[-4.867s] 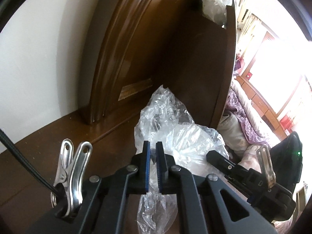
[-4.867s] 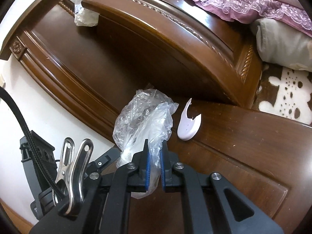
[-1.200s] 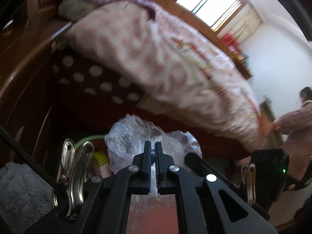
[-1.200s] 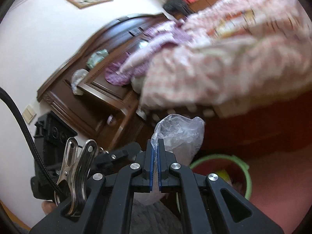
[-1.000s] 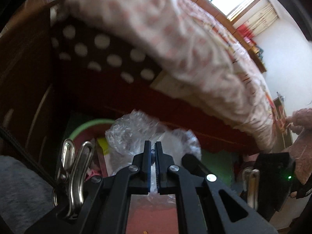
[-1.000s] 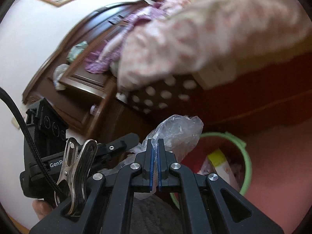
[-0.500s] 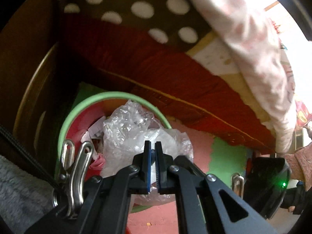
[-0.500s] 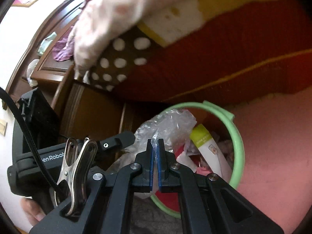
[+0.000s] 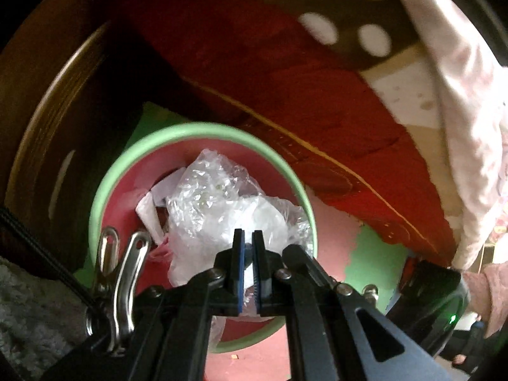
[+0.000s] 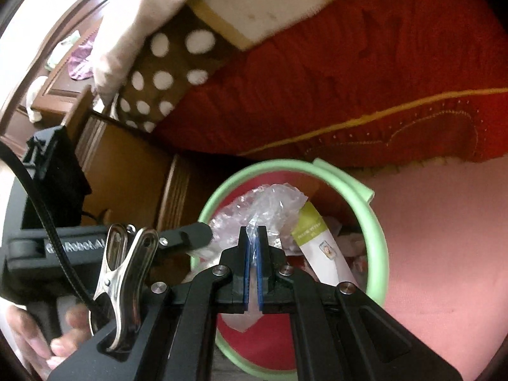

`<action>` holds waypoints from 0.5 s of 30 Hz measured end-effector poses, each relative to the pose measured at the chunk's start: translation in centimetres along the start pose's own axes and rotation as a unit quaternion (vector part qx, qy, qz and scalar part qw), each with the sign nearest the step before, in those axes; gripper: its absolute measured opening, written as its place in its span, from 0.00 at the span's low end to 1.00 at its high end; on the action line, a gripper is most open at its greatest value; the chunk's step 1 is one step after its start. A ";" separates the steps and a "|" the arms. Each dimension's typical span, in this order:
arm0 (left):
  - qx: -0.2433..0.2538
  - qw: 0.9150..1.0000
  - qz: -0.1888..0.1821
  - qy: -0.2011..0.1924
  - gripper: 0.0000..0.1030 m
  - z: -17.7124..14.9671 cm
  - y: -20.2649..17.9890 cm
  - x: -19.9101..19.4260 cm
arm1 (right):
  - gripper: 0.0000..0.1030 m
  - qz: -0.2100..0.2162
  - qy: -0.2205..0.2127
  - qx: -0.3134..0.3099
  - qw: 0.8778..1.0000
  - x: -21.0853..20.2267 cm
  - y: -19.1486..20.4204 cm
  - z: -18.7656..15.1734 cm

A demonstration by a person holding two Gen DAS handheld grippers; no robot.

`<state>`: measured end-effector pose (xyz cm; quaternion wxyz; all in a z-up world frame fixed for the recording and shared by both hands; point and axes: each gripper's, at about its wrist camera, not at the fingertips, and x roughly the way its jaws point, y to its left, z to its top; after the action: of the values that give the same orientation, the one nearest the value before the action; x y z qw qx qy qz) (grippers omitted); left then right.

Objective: Collect trash
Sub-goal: 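Open the left gripper and then the right gripper to drop the bag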

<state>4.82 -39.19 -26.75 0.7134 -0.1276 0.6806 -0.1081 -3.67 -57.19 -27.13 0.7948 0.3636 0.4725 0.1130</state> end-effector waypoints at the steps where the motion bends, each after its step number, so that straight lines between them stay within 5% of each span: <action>1: -0.004 1.000 0.002 0.007 0.03 0.0 0.0 0.3 | 0.04 -0.004 0.003 0.000 1.000 0.3 -0.1 -0.2; 15: -0.010 1.000 0.006 0.009 0.06 -0.6 -1.1 0.8 | 0.06 -0.009 0.007 0.002 1.000 2.2 -0.9 -1.3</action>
<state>4.25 -40.55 -27.17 0.7066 -0.1295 0.6887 -0.0976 -3.73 -56.06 -29.59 0.7920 0.3600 0.4811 0.1079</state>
